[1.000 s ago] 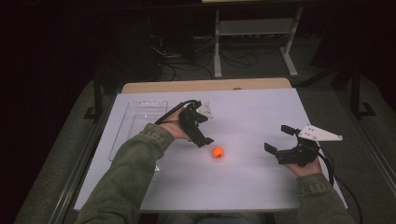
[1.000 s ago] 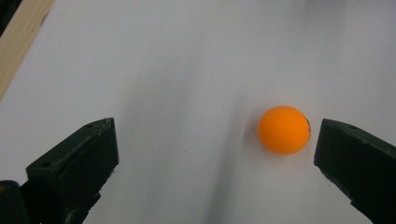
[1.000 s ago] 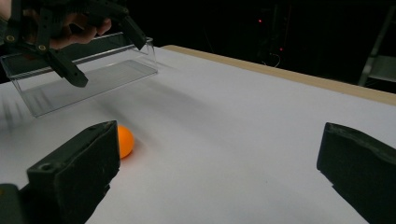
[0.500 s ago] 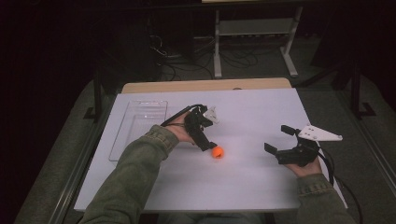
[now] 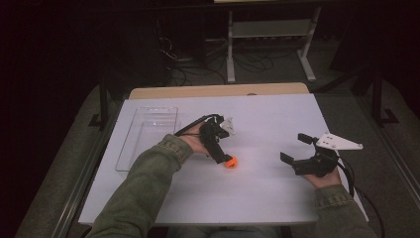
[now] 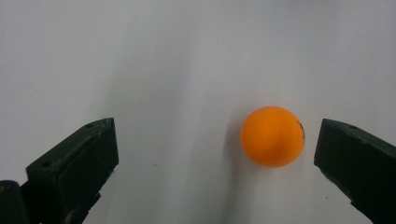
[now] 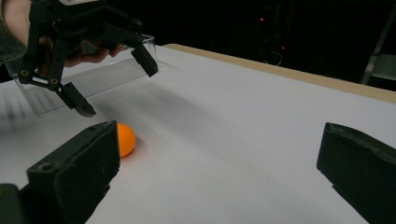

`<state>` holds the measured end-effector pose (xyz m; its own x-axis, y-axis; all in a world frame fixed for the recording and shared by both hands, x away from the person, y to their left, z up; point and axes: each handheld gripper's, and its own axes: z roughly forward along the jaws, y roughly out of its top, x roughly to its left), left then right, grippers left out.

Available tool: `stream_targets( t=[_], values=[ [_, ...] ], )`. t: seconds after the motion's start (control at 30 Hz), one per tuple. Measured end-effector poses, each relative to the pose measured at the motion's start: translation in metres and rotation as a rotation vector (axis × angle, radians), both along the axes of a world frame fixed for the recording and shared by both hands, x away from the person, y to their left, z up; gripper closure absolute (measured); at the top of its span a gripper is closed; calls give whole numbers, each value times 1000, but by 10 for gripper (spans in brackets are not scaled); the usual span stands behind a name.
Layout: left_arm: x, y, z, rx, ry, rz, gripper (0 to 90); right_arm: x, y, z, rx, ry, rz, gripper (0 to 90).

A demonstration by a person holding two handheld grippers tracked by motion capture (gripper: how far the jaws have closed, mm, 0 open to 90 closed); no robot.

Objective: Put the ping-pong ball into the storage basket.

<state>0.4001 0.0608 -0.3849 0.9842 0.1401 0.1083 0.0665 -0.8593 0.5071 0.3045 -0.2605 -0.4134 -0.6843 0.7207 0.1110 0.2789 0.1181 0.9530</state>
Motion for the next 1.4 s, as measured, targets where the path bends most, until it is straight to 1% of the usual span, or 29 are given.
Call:
stream_targets(
  t=[0.27, 0.47, 0.6, 0.83, 0.97, 1.0, 1.07, 1.13, 1.27, 1.33, 1.4],
  values=[
    [-3, -8, -6, 12, 9, -22, 0, 0, 0, 0, -4, 0, 2, 0],
    [-4, -12, -13, 44, 14, -43, 0, 0, -1, -1, -5, 1, 0, 0],
    [-3, -13, -14, 44, 15, -40, 0, -1, -1, -1, -5, 2, 1, 0],
    [-5, -17, -20, 60, 26, -57, 0, -1, -1, -1, -7, 3, 2, 0],
    [-5, -19, -23, 70, 37, -61, 0, -1, -1, -1, -6, 2, 2, 0],
    [-5, -20, -23, 74, 47, -57, 0, -1, -1, -1, -6, 2, 2, 0],
    [-5, -20, -24, 80, 57, -57, 27, -1, -1, -1, -5, 2, 2, 0],
    [-5, -20, -24, 81, 68, -54, 34, -1, -1, -1, -5, 4, 2, 0],
    [-5, -21, -27, 89, 75, -58, 49, -1, -1, -1, -5, 3, 4, 0],
    [-6, -22, -28, 93, 82, -65, 53, -1, -1, -1, -5, 3, 4, 0],
    [-7, -23, -29, 98, 80, -81, 66, -1, -1, -1, -6, 4, 4, 0]
  ],
)
